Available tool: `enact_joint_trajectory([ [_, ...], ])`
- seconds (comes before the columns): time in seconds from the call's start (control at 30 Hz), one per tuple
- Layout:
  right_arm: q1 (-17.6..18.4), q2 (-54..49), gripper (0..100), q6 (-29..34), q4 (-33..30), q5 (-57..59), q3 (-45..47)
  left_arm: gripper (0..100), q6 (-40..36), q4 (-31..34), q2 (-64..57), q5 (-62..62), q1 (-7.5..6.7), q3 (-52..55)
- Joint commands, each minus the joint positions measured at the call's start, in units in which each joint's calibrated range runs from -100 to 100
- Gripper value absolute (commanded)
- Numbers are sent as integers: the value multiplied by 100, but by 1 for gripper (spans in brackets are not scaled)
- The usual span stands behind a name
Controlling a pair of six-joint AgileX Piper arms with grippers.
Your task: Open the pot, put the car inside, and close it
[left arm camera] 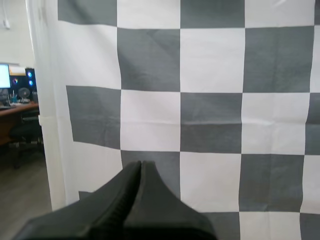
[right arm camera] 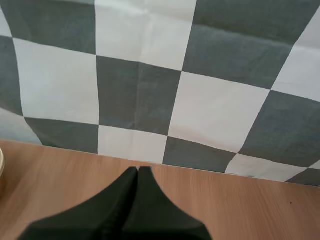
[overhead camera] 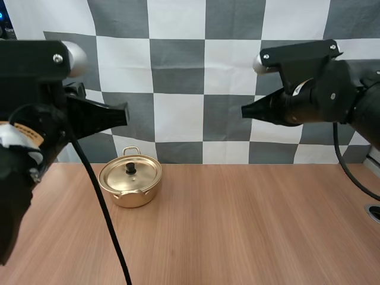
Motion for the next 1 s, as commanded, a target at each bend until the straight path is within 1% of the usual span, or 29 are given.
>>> enact_joint_trajectory([
  [0.0,82,-1078,0,-35,-249,-1050,1202,0,-71,-3,-1459,-2708,-2,3886],
  [0.03,82,-1363,0,-35,-249,-1530,1590,0,-71,-3,-1592,-2727,-2,4111],
  [0.07,82,-1509,0,-35,-249,-1790,1790,0,-71,-3,-1779,-2763,-2,4343],
  [0.17,82,-2080,0,-26,-226,-2483,2530,0,-71,-17,-1982,-2667,-2,4440],
  [0.2,82,-2195,0,-26,-195,-2615,2673,0,-71,-17,-1982,-2306,-2,4440],
  [0.27,82,-2633,0,10,0,-3103,3206,0,-71,-87,-1982,-1965,-5,4440],
  [0.4,82,-3121,0,10,228,-3822,3877,0,-71,-86,-1982,-1195,-5,4440],
  [0.43,82,-3194,0,10,226,-3910,3987,0,-71,-86,-1982,-969,-5,4440],
  [0.53,75,-3399,0,10,454,-3912,4295,0,-71,-98,-1982,-967,-5,4440],
  [0.67,75,-3688,0,10,577,-3912,4586,0,-71,-98,-1982,-967,-5,4440],
  [0.97,75,-4908,0,10,577,-3896,5165,0,-71,-98,-1982,-1046,-5,4440],
])
